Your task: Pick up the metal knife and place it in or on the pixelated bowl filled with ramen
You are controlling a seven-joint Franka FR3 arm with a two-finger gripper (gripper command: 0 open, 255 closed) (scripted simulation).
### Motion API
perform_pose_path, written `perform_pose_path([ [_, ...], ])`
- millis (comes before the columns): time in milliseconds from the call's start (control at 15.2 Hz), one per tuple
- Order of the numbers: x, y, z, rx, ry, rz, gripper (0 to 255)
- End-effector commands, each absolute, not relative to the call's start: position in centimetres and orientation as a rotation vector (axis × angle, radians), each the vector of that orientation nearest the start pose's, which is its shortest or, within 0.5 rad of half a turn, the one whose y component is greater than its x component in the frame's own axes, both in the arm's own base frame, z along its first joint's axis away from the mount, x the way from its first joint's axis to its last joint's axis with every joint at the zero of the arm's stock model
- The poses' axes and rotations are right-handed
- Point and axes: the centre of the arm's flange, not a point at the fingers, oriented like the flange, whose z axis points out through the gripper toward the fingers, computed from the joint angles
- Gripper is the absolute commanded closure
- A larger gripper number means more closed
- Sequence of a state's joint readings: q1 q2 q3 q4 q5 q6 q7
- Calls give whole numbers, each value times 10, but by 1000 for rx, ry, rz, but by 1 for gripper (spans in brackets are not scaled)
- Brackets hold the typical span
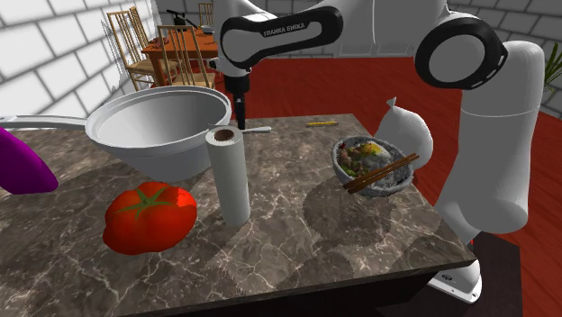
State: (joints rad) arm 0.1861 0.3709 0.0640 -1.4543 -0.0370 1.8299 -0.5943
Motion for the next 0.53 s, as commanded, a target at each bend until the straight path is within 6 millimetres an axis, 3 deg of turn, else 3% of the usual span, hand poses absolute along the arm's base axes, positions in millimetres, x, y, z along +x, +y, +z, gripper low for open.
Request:
perform_pose_path([
  [0, 655, 159, 463, -2874, -1302, -5, 0],
  [198, 655, 159, 450, -2874, -1302, -5, 0],
  [462, 655, 159, 450, -2874, -1302, -5, 0],
])
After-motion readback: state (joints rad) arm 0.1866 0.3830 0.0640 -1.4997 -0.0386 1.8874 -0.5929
